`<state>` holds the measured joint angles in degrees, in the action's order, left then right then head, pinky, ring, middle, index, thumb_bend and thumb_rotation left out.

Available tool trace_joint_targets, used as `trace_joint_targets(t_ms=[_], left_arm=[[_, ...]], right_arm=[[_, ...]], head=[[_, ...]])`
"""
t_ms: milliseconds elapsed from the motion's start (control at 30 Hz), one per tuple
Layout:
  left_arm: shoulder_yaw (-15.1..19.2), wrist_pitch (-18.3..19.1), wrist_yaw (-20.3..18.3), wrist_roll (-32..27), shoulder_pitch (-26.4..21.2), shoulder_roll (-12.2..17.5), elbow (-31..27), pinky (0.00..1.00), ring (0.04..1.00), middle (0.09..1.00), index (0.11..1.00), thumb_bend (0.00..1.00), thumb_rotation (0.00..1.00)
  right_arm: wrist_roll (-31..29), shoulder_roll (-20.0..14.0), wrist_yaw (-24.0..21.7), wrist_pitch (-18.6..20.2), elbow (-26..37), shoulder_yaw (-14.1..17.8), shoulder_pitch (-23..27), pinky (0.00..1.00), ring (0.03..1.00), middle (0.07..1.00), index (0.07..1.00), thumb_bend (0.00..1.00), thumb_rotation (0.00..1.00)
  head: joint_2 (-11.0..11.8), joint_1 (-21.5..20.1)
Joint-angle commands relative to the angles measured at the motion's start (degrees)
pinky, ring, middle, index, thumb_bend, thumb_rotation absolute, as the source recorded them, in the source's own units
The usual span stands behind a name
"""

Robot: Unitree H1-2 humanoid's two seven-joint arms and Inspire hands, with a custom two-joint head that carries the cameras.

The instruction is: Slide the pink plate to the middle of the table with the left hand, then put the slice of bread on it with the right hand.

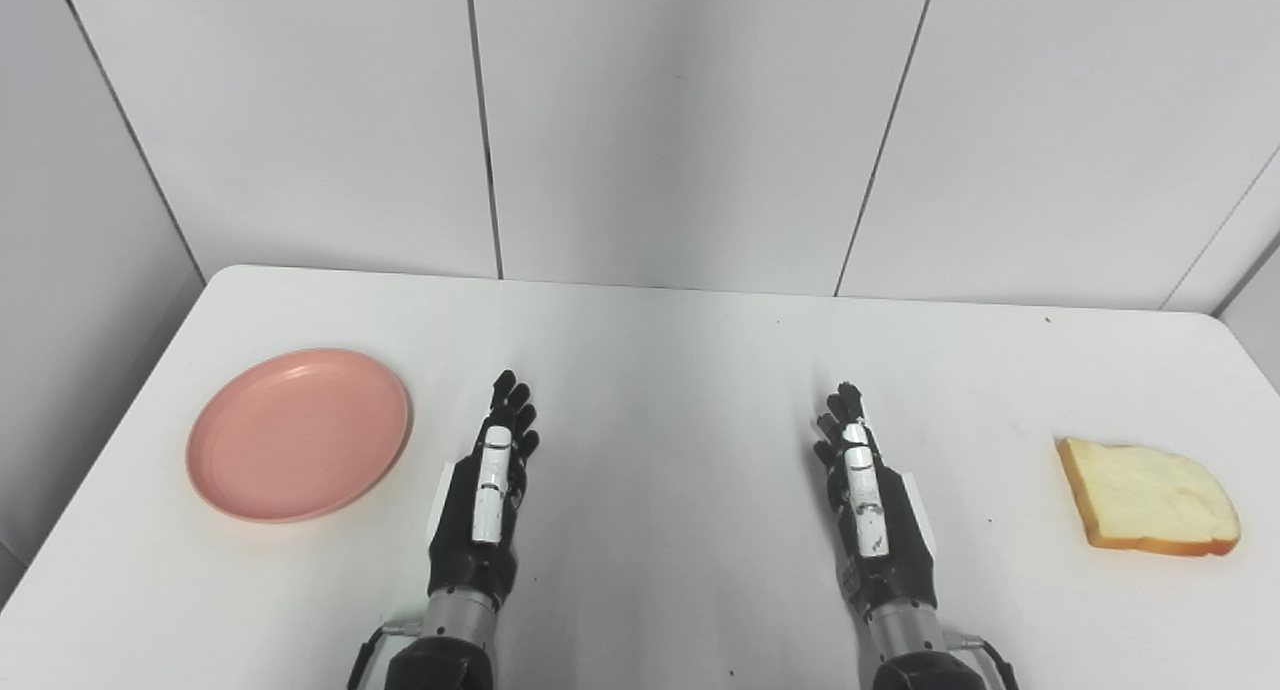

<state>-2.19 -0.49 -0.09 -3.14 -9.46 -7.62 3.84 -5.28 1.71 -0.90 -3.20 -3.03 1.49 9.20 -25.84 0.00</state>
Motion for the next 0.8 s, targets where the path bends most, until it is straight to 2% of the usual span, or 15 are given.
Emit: trace_joint_targets(t_ms=[0,300,767], left_arm=[[-0.7,0.1,0.0,1.1,-1.2,0.4,-2.1,1.0,1.0,1.0,1.0,0.45,1.0],[-2.6,1.5,-0.9,3.0,-0.7,1.6,-3.5,1.0,1.0,1.0,1.0,0.44,1.0],[-4.7,-2.2,-1.3,4.6,0.3,2.3,-4.7,1.0,1.0,1.0,1.0,0.48,1.0]], right_arm=[[-0.6,0.3,-0.1,-2.2,1.9,0.3,1.7,1.0,1.0,1.0,1.0,0.5,0.94],[-0.2,-0.3,-0.6,-2.9,2.2,-0.2,1.4,1.0,1.0,1.0,1.0,0.52,0.94],[2.5,-1.1,-0.4,-4.8,1.4,-1.1,1.3,1.0,1.0,1.0,1.0,0.54,0.97]], head=[[0.0,0.1],[0.2,0.1],[0.4,0.1]])
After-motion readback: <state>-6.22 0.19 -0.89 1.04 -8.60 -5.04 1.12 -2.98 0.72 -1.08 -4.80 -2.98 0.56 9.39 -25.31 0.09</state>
